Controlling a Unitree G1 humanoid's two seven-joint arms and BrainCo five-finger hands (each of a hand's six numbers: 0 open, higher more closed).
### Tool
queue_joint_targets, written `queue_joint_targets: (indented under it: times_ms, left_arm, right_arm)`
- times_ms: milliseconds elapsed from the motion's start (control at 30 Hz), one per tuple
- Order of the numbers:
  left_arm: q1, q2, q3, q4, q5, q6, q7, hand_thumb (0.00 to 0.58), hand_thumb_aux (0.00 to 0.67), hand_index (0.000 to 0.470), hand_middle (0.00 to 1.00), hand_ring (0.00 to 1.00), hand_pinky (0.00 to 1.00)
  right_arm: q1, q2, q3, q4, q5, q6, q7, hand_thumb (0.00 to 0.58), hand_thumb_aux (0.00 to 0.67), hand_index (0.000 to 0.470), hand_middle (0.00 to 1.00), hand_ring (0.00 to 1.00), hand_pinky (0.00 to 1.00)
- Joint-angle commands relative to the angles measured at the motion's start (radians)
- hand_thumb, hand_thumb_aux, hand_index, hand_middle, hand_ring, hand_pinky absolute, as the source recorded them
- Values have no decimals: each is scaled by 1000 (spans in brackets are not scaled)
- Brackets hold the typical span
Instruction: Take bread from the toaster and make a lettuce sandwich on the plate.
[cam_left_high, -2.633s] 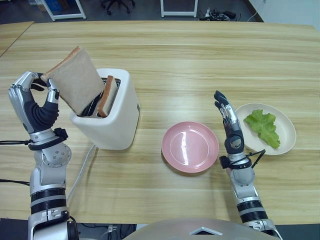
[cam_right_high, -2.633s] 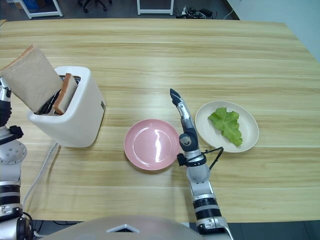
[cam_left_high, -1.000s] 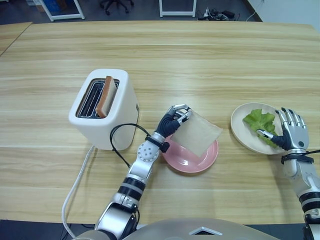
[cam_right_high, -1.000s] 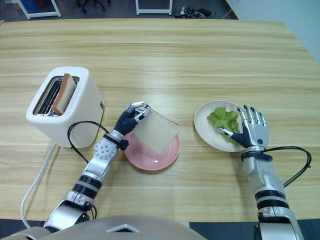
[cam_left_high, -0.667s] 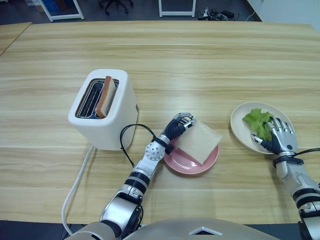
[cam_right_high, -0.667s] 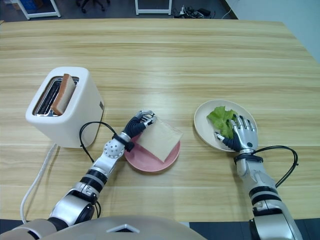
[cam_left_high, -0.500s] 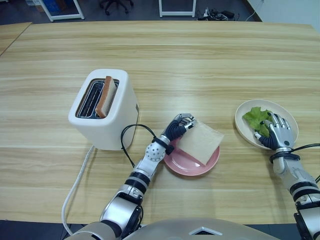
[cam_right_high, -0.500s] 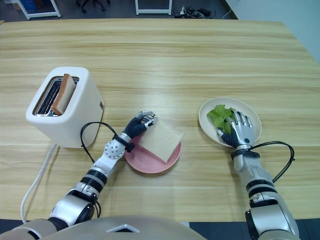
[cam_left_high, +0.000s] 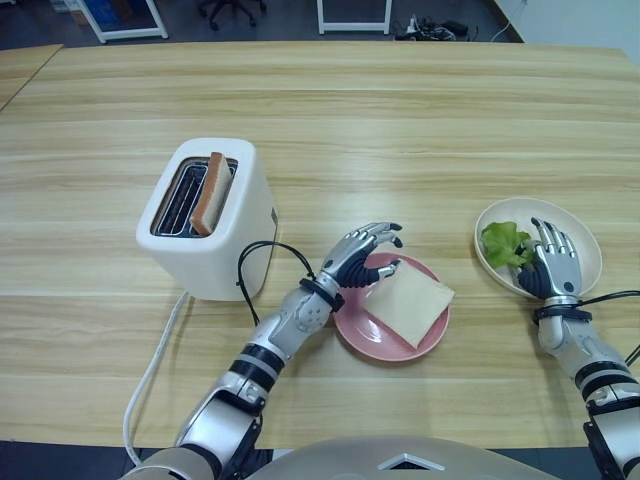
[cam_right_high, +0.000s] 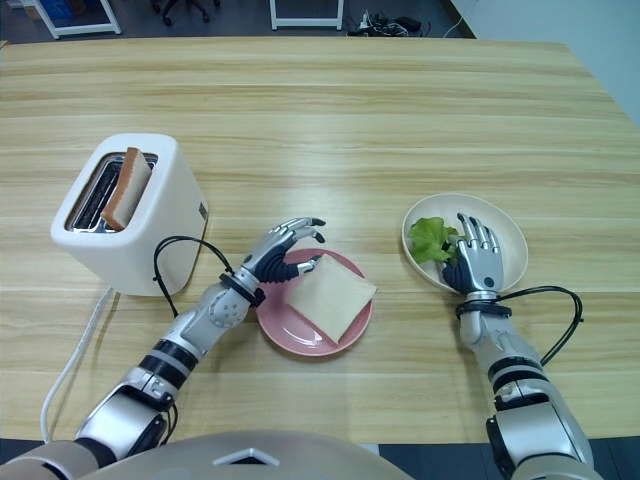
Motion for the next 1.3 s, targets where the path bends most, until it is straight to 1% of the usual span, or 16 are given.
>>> queue_joint_targets:
  times_ms: [33, 67, 100, 167, 200, 233, 267, 300, 333, 400, 567, 700, 800, 967, 1100, 1300]
  left_arm:
    - [43, 39, -15, -141, 99, 54, 34, 434, 334, 234, 114, 114, 114]
    - [49, 50, -15, -166, 114, 63, 36, 494, 413, 289, 114, 114, 114]
    - [56, 59, -13, -187, 118, 68, 34, 501, 423, 297, 110, 110, 110]
    - [76, 68, 4, -237, 112, 72, 44, 449, 352, 247, 110, 110, 110]
    - [87, 69, 16, -264, 98, 75, 51, 371, 268, 188, 110, 110, 110]
    - [99, 68, 36, -295, 73, 72, 64, 164, 102, 72, 106, 106, 106]
    - [108, 65, 55, -321, 47, 66, 76, 36, 21, 15, 106, 106, 106]
    - [115, 61, 80, -348, 13, 51, 92, 0, 0, 0, 82, 82, 82]
    - [121, 60, 103, -372, -20, 34, 104, 0, 0, 0, 31, 31, 31]
    - [137, 62, 154, -425, -103, 3, 109, 0, 0, 0, 0, 0, 0]
    - [156, 94, 351, -529, -272, -119, 169, 0, 0, 0, 0, 0, 0]
    - [166, 148, 544, -569, -386, -216, 191, 0, 0, 0, 0, 0, 0]
    - [162, 201, 651, -541, -411, -203, 167, 0, 0, 0, 0, 0, 0]
    - [178, 270, 760, -483, -476, -147, 95, 0, 0, 0, 0, 0, 0]
    - [182, 259, 766, -450, -487, -135, 66, 0, 0, 0, 0, 0, 0]
    - [214, 283, 772, -415, -378, -144, 62, 0, 0, 0, 0, 0, 0]
  right_arm:
    - [13, 9, -5, -16, 20, -19, -33, 580, 670, 470, 0, 0, 0]
    - [12, 10, -6, -17, 23, -25, -39, 580, 670, 470, 0, 0, 0]
    - [12, 10, -8, -20, 26, -33, -46, 580, 670, 470, 0, 0, 0]
    - [20, 9, -18, -40, 42, -61, -62, 580, 670, 470, 0, 0, 0]
    - [25, 8, -25, -54, 51, -77, -70, 580, 670, 470, 0, 0, 0]
    - [35, 6, -36, -80, 66, -100, -71, 580, 670, 470, 0, 0, 0]
    - [45, 5, -47, -106, 84, -124, -69, 580, 670, 470, 0, 0, 0]
    - [58, 2, -60, -140, 102, -151, -66, 580, 670, 470, 0, 0, 0]
    - [70, -1, -71, -175, 112, -167, -63, 580, 670, 470, 0, 0, 0]
    - [95, -5, -93, -260, 128, -195, -48, 580, 670, 470, 0, 0, 0]
    - [169, -4, -117, -483, 127, -240, 25, 580, 670, 470, 0, 0, 0]
    - [230, 3, -75, -650, 70, -297, 107, 580, 670, 470, 0, 0, 0]
    - [249, 17, -45, -694, 33, -311, 163, 580, 670, 470, 0, 0, 0]
    - [251, 54, 27, -748, -32, -342, 242, 580, 670, 470, 0, 0, 0]
    - [245, 78, 82, -742, -57, -370, 304, 580, 670, 470, 0, 0, 0]
    - [267, 20, 119, -681, -75, -381, 432, 580, 670, 470, 0, 0, 0]
